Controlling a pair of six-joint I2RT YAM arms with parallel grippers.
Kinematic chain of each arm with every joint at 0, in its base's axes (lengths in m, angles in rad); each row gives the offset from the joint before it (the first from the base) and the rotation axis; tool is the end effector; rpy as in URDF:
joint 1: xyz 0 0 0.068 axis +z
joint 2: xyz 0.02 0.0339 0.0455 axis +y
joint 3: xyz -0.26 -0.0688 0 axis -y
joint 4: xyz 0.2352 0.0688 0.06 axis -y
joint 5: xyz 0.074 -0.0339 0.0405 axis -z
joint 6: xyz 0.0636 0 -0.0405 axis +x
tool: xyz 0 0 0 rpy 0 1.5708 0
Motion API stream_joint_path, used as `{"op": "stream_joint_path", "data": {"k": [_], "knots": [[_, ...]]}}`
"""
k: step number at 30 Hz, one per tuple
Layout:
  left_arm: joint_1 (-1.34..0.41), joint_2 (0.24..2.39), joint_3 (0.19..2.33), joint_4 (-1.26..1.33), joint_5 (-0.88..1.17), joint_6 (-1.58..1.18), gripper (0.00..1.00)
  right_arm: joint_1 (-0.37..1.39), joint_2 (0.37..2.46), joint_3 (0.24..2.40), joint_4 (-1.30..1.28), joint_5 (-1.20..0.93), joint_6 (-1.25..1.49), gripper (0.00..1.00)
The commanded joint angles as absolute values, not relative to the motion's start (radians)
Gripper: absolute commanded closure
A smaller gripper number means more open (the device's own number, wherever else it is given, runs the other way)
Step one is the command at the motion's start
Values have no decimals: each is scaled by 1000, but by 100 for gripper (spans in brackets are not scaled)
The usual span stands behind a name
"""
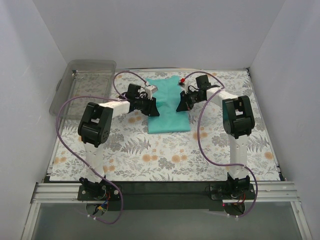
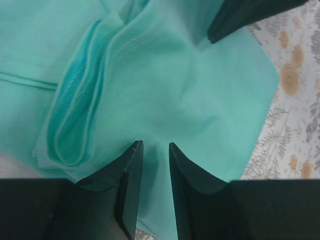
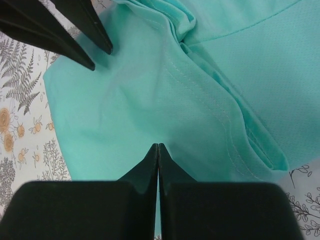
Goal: Fold and stack the t-shirts
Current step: Fold the tshirt
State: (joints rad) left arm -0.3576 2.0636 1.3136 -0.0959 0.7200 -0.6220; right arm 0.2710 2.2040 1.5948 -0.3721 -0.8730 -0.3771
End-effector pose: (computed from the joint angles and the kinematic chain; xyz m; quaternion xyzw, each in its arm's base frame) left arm 0.3945 -0.1922 0.1350 0.0085 0.8839 -0.4468 0.1379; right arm 0.4349 0.1714 0.1422 -0.3925 0.7829 0.3900 0.2843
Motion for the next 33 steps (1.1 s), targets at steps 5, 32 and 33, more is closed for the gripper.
{"op": "stream_joint_path", "data": {"k": [5, 32, 33], "knots": [[-353, 2108, 1402, -55, 494, -672, 73, 281, 2226, 1631, -400, -805, -385, 99], [-316, 1762, 1189, 155, 225, -810, 47, 272, 1993, 1594, -443, -790, -538, 81], [-318, 1720, 1158, 140, 254, -814, 46, 272, 1974, 1582, -459, -804, -584, 77]]}}
